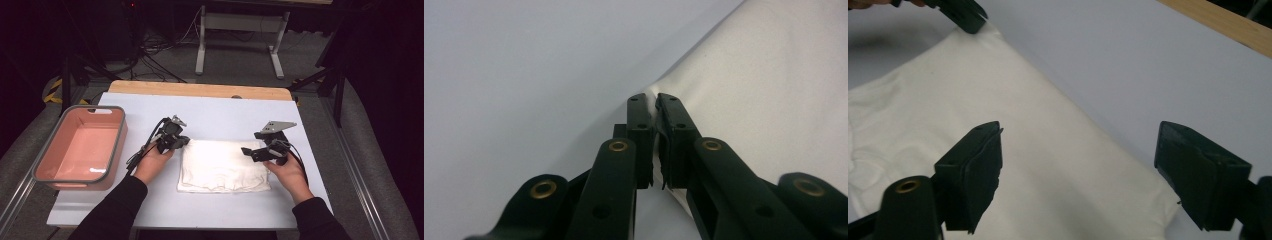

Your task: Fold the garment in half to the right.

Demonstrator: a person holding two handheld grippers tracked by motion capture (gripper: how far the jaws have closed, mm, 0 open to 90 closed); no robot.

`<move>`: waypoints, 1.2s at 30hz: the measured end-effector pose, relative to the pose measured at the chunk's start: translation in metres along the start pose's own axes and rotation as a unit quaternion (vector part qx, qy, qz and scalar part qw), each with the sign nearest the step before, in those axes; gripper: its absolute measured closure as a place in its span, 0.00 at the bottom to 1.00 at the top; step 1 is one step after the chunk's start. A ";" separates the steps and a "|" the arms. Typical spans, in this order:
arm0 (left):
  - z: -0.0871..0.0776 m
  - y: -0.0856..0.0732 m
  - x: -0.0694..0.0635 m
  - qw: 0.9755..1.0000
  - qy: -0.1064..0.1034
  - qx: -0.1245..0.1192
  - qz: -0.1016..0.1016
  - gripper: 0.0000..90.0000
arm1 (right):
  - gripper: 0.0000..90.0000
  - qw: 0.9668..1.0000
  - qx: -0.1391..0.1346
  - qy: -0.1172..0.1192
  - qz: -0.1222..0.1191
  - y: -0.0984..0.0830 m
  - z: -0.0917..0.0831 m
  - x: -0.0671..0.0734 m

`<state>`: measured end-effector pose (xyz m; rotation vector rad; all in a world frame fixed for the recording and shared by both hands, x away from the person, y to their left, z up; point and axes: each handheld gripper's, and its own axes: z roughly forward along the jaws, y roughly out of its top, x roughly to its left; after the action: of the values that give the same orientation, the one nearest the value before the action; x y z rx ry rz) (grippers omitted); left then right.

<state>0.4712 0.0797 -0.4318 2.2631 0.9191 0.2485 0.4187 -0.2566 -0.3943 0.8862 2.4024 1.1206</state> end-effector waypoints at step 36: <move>-0.003 0.000 -0.002 1.000 0.002 -0.003 0.001 0.95 | 0.18 0.987 -0.003 0.129 -0.092 0.036 0.056 0.117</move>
<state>0.4687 0.0802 -0.4300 2.2579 0.9169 0.2565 0.3755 -0.1296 -0.4071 0.5294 2.6215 1.2333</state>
